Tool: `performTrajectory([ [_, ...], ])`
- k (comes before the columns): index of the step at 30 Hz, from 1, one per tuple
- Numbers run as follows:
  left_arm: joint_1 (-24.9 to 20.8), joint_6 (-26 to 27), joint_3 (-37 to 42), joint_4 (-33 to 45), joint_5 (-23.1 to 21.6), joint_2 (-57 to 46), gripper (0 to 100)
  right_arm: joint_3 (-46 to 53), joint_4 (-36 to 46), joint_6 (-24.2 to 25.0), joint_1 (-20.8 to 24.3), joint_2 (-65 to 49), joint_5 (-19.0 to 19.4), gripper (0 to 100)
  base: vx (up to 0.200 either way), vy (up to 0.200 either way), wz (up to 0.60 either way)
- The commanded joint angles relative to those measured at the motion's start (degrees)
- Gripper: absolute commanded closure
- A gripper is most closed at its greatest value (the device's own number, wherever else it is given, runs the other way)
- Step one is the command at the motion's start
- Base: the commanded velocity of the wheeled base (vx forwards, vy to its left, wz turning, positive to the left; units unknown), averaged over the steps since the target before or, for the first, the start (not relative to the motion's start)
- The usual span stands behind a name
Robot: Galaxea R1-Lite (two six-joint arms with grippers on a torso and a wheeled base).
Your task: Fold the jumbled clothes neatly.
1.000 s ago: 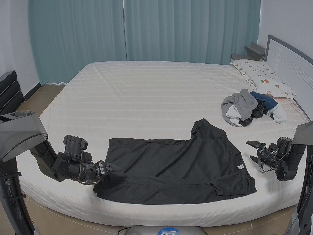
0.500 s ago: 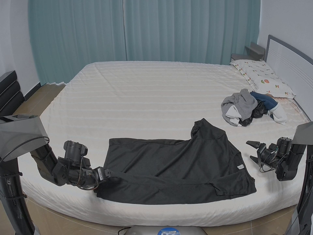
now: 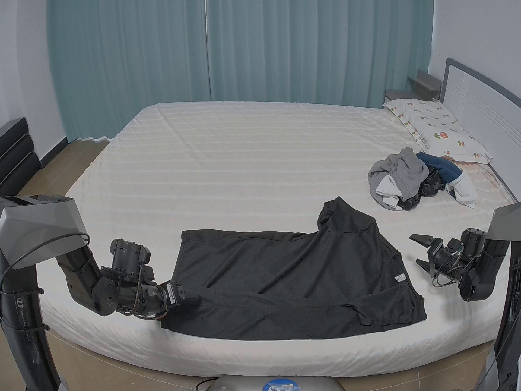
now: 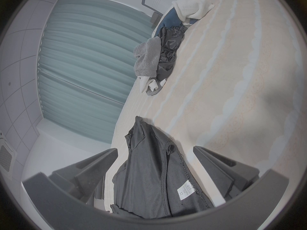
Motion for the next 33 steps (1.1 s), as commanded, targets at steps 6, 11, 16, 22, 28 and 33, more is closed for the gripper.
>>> performTrajectory([
  [6,0.7,-0.7,0.9,0.2,0.1,-1.3,100,0.1,0.0,0.0,0.0,0.0,0.0,0,0.0,0.0,0.0],
  [11,1.2,-1.0,1.6,0.2,0.0,-3.4,100,0.1,0.0,0.0,0.0,0.0,0.0,0,0.0,0.0,0.0],
  [16,1.2,-3.1,2.0,0.3,-0.2,-6.1,100,0.1,0.0,-0.2,0.0,-0.1,0.0,0,0.0,0.0,0.0],
  [22,1.1,-7.2,1.9,0.6,-1.3,-8.8,100,2.1,-2.1,-2.7,1.5,-4.7,0.0,0,0.0,0.0,0.0],
  [28,1.2,-7.6,2.0,1.6,-1.3,-10.2,100,2.4,-0.9,-3.2,5.7,-7.8,-0.1,0,0.0,0.0,0.0],
  [33,1.1,-8.6,1.5,5.9,-1.4,-12.3,100,6.6,3.0,-9.9,7.7,-10.8,-0.2,0,0.0,0.0,0.0],
])
